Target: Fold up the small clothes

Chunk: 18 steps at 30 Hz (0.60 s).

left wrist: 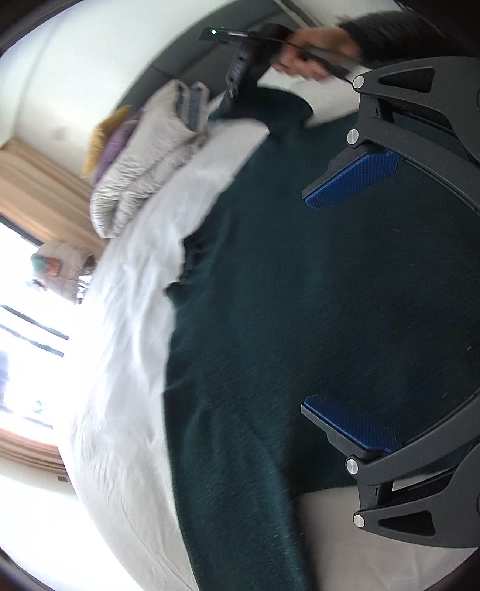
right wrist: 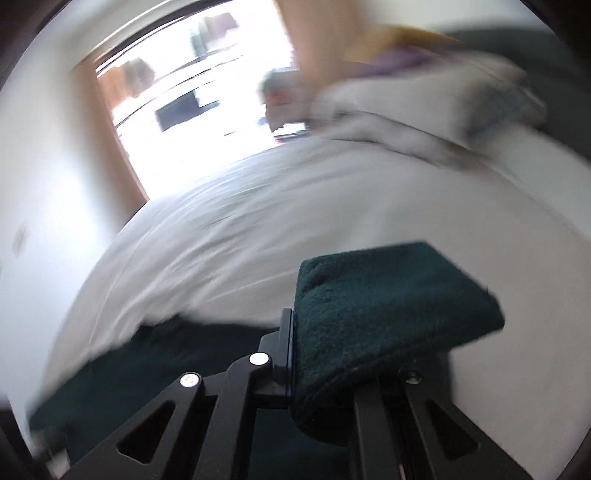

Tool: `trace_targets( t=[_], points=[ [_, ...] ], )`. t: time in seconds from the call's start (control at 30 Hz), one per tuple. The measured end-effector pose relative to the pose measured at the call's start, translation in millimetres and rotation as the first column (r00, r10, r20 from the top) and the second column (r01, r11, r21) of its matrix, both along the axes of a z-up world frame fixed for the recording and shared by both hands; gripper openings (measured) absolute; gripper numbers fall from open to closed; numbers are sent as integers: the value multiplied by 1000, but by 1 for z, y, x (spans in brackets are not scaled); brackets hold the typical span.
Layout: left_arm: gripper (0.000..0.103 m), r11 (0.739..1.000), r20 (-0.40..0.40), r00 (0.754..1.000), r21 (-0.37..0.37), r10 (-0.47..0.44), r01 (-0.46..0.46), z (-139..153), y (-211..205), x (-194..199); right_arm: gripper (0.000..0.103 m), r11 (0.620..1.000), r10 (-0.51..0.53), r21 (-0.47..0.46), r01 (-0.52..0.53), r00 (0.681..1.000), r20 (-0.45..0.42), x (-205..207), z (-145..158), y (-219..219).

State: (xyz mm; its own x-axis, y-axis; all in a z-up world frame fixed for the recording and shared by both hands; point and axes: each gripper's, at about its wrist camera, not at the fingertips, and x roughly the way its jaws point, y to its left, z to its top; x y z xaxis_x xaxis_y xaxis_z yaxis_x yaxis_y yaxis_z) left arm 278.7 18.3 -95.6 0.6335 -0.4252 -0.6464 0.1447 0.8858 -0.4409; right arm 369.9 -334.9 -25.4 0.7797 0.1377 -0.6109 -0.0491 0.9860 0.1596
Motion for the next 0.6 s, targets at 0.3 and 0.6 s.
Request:
trace_targets(
  t=[0.3, 0.6],
  points=[
    [103, 987, -32, 999, -156, 37, -41, -7, 35, 27, 9, 918, 319, -182, -351, 930, -184, 18, -97, 181],
    [103, 971, -131, 991, -227, 40, -69, -33, 29, 64, 58, 913, 379, -81, -399, 906, -191, 7, -93, 170]
  ],
)
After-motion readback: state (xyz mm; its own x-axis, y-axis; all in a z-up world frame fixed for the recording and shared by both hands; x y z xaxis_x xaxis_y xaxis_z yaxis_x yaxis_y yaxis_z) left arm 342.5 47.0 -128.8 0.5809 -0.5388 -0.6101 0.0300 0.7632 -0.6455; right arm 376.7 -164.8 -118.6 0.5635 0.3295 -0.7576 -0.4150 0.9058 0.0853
